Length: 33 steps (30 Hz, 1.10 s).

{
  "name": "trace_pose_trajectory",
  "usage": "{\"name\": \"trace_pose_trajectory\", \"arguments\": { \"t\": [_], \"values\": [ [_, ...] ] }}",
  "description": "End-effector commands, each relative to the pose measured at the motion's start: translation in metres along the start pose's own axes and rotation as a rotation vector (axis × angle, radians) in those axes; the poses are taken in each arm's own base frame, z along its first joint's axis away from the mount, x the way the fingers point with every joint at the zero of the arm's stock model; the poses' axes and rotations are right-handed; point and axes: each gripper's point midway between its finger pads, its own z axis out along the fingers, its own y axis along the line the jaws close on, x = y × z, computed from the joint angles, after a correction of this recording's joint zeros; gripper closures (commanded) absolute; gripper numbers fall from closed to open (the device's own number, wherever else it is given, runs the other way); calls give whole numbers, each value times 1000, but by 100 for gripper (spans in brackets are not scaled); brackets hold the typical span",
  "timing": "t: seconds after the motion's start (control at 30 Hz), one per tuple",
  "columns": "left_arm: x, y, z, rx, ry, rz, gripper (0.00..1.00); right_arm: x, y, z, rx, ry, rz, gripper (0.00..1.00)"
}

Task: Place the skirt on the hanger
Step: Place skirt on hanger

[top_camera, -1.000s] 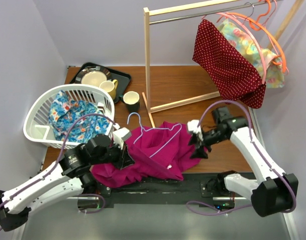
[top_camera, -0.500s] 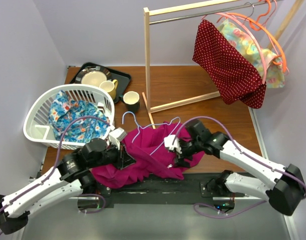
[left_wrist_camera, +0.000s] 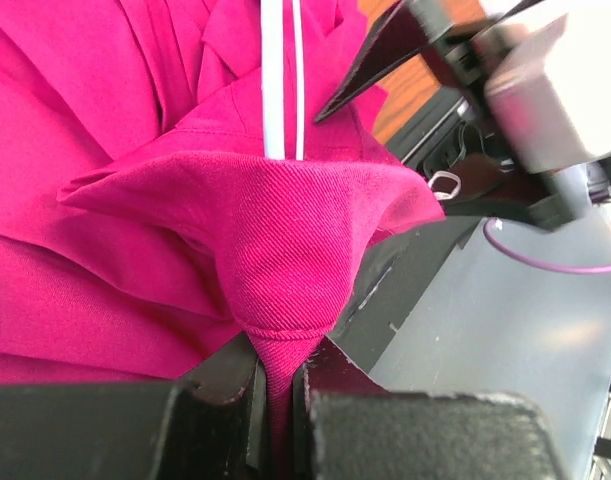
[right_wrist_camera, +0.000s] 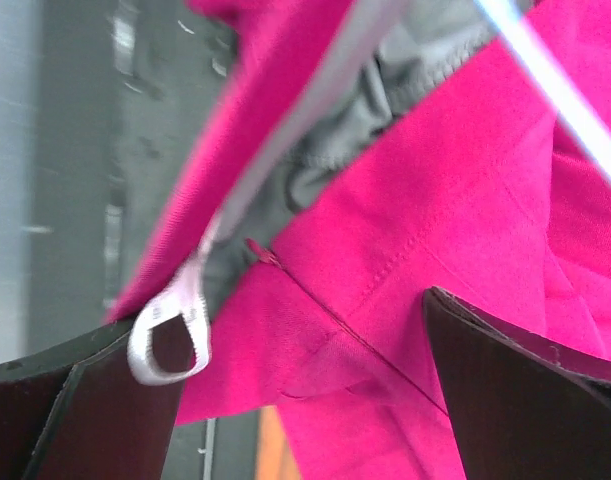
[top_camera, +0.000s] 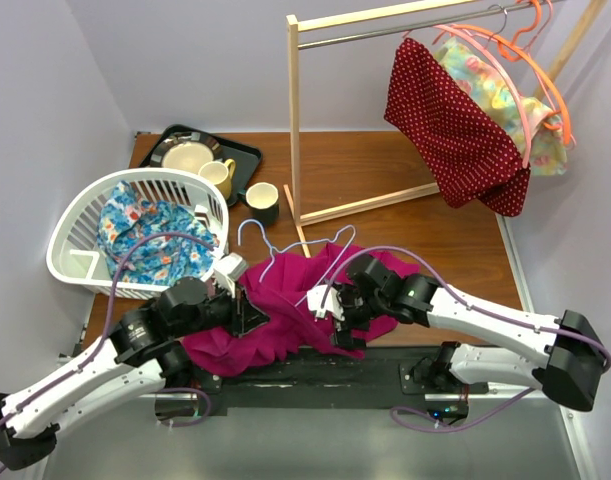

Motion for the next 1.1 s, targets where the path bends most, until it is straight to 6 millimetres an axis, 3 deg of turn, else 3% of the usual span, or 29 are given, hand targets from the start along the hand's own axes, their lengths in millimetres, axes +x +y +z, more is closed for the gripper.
{"name": "trace_pose_trajectory", "arguments": {
  "t": [0.0, 0.13, 0.23, 0.37, 0.5, 0.67, 0.83, 0.93, 1.0, 1.07],
  "values": [
    [-45, -23, -18, 51, -159, 31, 100, 21, -25, 0, 170, 83, -67, 2],
    [-45, -20, -21, 40, -171, 31, 100, 31, -48, -15, 320, 150, -95, 5],
    [-45, -19, -23, 37, -174, 31, 100, 26, -58, -30, 393, 151, -100, 13],
    [-44, -16, -30, 22, -177, 39, 100, 23, -76, -52, 504, 120, -7, 33],
    [-47, -18, -37, 35, -212, 45, 100, 27, -93, -70, 603, 75, 95, 46],
    [-44, -21, -34, 57, -200, 56, 100, 31, -105, -88, 669, 36, 196, 55],
    [-48, -24, -33, 64, -195, 78, 100, 34, -118, -104, 721, -6, 290, 55],
    [-51, -30, -34, 90, -209, 93, 100, 35, -123, -111, 734, -31, 353, 67],
    [-53, -31, -34, 99, -220, 107, 100, 33, -126, -114, 728, -51, 393, 83],
    [-58, -35, -36, 115, -244, 123, 100, 30, -134, -124, 730, -85, 444, 87]
  ]
}}
